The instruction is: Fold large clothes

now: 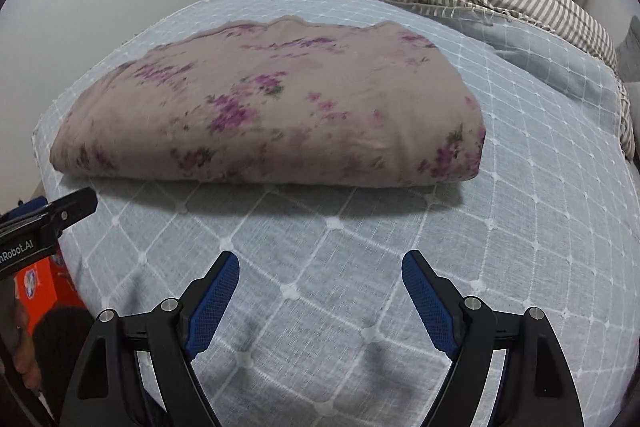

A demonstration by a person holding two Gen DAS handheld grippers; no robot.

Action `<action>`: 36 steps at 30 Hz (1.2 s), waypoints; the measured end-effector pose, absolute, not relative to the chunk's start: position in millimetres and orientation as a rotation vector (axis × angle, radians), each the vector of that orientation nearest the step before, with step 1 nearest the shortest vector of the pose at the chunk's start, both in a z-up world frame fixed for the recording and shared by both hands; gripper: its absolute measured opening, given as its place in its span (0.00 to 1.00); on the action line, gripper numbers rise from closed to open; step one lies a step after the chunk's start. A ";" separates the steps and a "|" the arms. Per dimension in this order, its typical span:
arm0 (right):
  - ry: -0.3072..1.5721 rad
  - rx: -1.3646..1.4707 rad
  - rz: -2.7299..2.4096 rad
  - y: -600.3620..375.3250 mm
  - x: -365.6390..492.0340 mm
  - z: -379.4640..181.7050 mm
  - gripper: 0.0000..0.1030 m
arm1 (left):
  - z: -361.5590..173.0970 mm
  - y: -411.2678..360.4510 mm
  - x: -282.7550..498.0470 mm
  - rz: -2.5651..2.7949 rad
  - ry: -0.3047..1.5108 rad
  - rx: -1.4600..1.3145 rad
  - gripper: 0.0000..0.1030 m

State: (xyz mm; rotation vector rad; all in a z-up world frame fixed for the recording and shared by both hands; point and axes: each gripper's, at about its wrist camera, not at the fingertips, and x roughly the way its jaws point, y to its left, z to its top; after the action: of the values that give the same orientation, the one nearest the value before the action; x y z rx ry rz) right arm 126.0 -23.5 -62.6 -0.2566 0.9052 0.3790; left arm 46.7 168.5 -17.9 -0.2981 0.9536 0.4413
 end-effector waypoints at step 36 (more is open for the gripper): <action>0.918 -0.286 0.404 -16.7 121.4 -70.3 0.82 | -31.3 139.4 50.0 0.389 1.009 -0.268 0.99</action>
State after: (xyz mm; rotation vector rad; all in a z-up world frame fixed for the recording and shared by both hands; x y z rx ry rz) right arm 121.4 -16.7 -70.3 -0.2857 0.9183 0.4035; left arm 50.0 139.4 -31.3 -0.2683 1.0088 0.3891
